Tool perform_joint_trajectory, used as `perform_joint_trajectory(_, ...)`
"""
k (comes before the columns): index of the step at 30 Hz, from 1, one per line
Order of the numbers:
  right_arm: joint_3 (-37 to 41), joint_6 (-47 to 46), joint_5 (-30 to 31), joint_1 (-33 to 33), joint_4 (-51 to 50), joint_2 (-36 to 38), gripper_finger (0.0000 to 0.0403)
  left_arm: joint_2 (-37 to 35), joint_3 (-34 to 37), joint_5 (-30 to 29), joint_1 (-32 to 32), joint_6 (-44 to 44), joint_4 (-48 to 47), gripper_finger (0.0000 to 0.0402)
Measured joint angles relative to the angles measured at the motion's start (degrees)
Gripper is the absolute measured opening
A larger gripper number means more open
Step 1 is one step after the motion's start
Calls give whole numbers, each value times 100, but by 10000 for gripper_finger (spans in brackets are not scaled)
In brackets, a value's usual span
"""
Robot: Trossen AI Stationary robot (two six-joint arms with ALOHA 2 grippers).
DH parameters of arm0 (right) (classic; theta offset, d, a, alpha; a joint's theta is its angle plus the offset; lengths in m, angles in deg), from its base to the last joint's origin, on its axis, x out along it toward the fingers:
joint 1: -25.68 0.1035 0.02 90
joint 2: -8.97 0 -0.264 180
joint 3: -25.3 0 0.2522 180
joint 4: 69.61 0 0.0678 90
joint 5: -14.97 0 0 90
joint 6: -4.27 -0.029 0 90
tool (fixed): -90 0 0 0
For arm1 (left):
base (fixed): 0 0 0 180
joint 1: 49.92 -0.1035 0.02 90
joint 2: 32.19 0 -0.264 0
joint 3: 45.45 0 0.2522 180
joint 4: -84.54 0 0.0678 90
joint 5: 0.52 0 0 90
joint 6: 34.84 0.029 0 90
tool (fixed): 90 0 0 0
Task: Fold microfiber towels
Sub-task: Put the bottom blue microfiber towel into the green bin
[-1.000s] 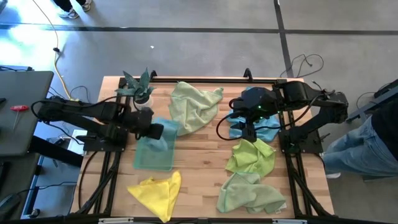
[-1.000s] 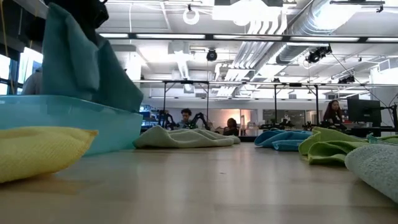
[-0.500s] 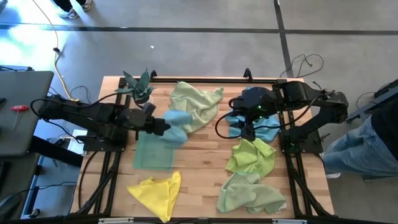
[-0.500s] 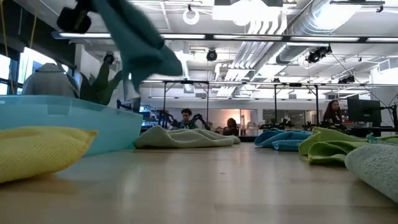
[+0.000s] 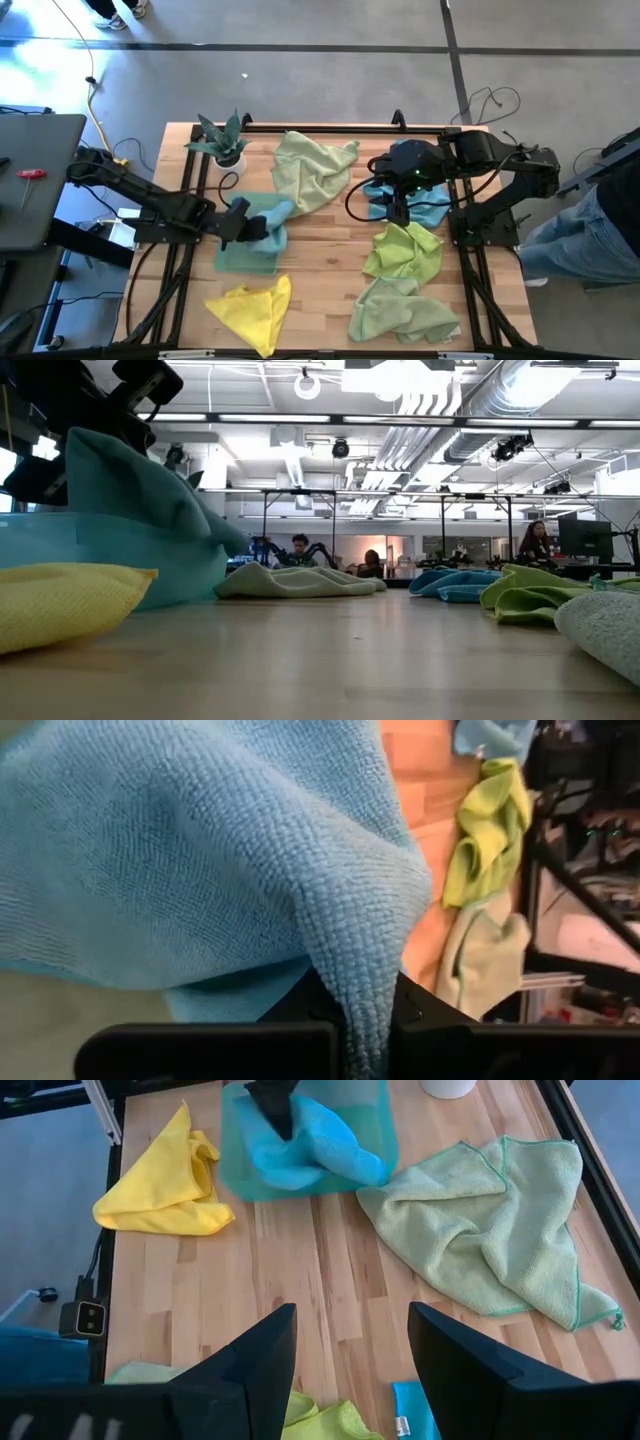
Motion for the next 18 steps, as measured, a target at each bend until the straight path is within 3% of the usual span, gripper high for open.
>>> perform_joint_trajectory(4, 2, 8, 12, 0, 53, -5, 184, -3, 11, -303, 53, 135, 619, 0)
perform_joint_trajectory(8, 2, 120, 178, 0, 188, -11, 184, -89, 6, -824, -57, 860, 1873, 0)
perform_joint_trajectory(12, 1, 143, 185, 0, 236, -11, 184, -215, -9, -901, -229, 1722, 2787, 0)
perform_joint_trajectory(15, 2, 102, 185, 0, 236, -11, 184, -332, -12, -616, -226, 1602, 2065, 0)
perform_joint_trajectory(18, 1, 99, 190, 43, 232, -13, 184, -389, 3, -283, -83, 576, 238, 0)
